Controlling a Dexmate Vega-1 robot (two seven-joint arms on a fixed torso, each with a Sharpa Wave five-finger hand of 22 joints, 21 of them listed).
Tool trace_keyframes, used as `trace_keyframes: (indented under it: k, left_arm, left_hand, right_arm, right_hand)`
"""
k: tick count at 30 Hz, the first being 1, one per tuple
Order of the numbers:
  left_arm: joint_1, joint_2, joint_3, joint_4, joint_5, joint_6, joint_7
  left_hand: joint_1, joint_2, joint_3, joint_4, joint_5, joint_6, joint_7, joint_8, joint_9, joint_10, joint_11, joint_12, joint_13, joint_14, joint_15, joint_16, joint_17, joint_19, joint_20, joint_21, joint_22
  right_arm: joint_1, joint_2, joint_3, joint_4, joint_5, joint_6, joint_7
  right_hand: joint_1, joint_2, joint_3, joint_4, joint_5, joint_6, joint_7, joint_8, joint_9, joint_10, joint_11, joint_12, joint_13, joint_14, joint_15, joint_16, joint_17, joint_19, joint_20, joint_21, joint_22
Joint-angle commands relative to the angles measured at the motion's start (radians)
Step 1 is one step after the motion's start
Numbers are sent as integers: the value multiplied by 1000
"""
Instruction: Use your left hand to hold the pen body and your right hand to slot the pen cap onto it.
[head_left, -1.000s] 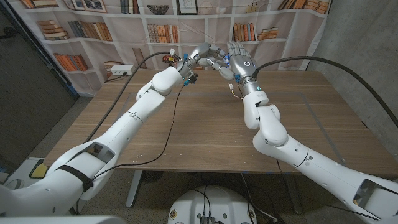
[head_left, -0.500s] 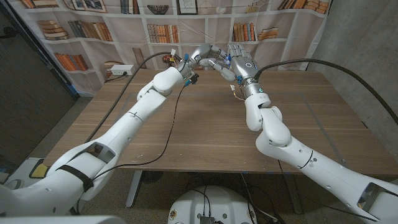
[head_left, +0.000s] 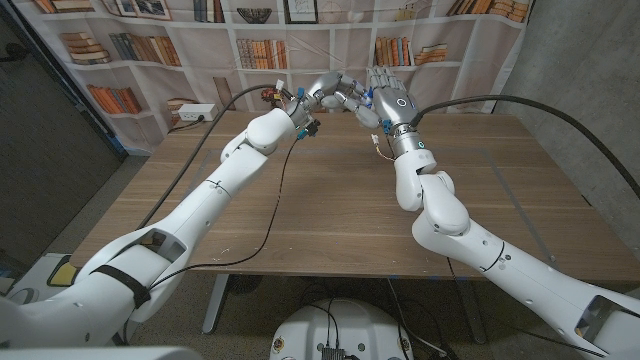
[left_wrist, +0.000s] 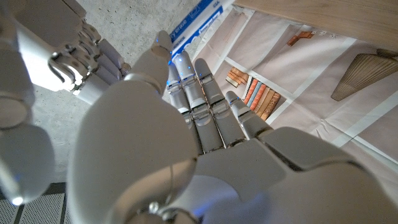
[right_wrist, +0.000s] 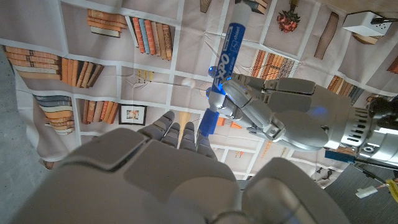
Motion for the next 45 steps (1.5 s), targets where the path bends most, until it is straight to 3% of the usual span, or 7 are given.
trace_keyframes:
  k: [1, 16, 25, 34, 45]
  left_arm:
    - [-5, 5, 3, 7, 3, 3, -14]
    - [28, 35, -27, -22, -7, -4, 8]
    - [47, 40, -44, -44, -24, 2, 24]
    - [70, 52, -54, -87, -22, 24, 53]
    - [76, 45, -49, -85, -20, 20, 70]
  left_hand:
    - [-5, 10, 152, 143, 4, 7, 10, 2, 6, 20, -20, 5, 10, -7, -72, -1, 2, -7, -71, -2, 0]
    - [-6, 12, 152, 144, 4, 8, 5, 2, 6, 14, -20, 6, 15, -11, -72, 1, 3, -8, -69, -1, 0]
    - [-10, 14, 151, 146, 4, 6, 3, 2, 7, 13, -21, 6, 17, -12, -70, 2, 4, -7, -66, 0, 0]
    - [-11, 14, 151, 146, 5, 6, -1, 1, 7, 8, -22, 6, 20, -19, -72, 3, 8, -7, -67, 1, 0]
    - [-12, 15, 152, 146, 6, 4, 0, 2, 9, 4, -24, 6, 24, -24, -72, 4, 10, -8, -65, 1, 0]
  right_arm:
    - [-1, 12, 20, -8, 22, -4, -33]
    - [-110, 18, 193, -71, 323, 103, -196]
    - [-190, -35, 291, -134, 468, 163, -248]
    - [-229, -69, 320, -155, 515, 155, -292]
    - [-258, -105, 336, -189, 548, 108, -311]
  right_hand:
    - [14, 4, 0, -4, 10, -14, 0, 2, 1, -5, 0, 1, 2, 3, 3, 1, 3, 8, -16, 6, 4]
    - [21, 4, -5, -8, 9, 14, -12, 16, 2, 39, 0, 14, 2, 50, -14, 10, 3, 54, -24, 17, 4]
    - [22, 2, -9, -8, 9, 32, -20, 22, 2, 54, -2, 17, 2, 63, -13, 10, 3, 67, -26, 19, 4]
    - [25, 6, -9, -9, 9, 42, -26, 24, 2, 66, -4, 19, 2, 73, -15, 9, 3, 73, -27, 18, 4]
    - [32, 12, -7, -11, 10, 59, -30, 28, 3, 79, -3, 21, 2, 81, -15, 7, 3, 77, -26, 15, 4]
